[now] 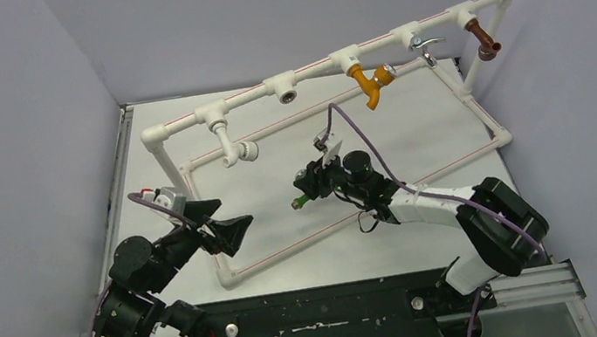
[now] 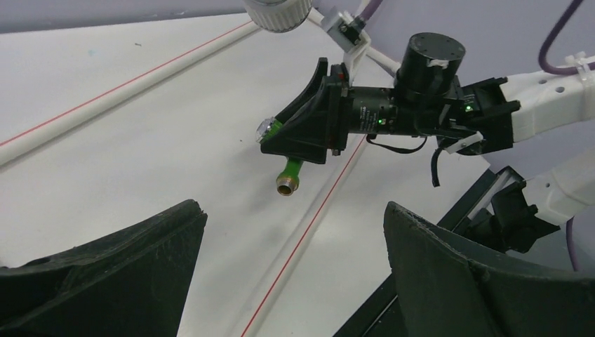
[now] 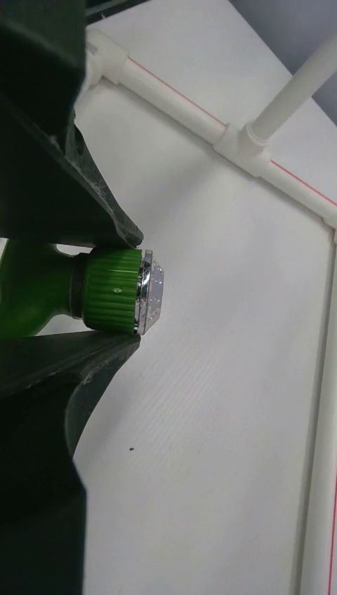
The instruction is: Install the water faucets
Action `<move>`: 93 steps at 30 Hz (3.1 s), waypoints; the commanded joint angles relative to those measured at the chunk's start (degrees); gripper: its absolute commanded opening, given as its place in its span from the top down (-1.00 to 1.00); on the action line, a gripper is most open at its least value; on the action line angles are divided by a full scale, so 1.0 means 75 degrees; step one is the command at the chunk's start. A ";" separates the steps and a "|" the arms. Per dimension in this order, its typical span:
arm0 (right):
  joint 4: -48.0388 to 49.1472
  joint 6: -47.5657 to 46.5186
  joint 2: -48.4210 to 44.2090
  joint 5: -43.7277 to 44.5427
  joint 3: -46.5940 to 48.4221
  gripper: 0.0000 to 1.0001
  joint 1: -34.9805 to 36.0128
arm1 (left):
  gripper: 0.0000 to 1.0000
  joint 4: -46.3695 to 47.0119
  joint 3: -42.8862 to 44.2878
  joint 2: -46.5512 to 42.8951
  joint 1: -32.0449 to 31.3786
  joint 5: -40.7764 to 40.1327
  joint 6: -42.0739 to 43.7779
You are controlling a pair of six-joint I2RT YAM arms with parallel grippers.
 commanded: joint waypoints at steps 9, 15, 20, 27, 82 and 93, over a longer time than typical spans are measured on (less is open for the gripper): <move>-0.0317 0.1402 -0.1908 0.2368 0.0274 1.00 0.1936 | -0.95 -0.0416 0.0046 -0.0010 -0.0015 -0.0193 -0.1421; -0.0472 0.2106 -0.2240 0.3990 0.0388 1.00 0.2786 | -0.95 -0.0138 -0.0143 0.0186 -0.0015 0.0405 -0.2035; -0.0243 0.2045 -0.2364 0.5115 0.0517 1.00 0.3615 | -0.94 0.0045 -0.0242 0.0333 -0.0015 0.1018 -0.2449; 0.0195 0.1647 -0.2513 0.5900 0.0674 1.00 0.4395 | -0.76 0.0246 -0.0401 0.0408 -0.0015 0.1631 -0.2963; -0.0623 0.0811 -0.2802 0.5387 0.1114 -0.55 0.5134 | 1.00 0.0479 -0.0710 0.0260 -0.0015 0.2675 -0.3414; -0.1911 0.1869 -0.4071 0.0280 0.0782 -0.63 0.2493 | 1.00 0.0583 -0.0796 -0.0136 -0.0015 0.2896 -0.2803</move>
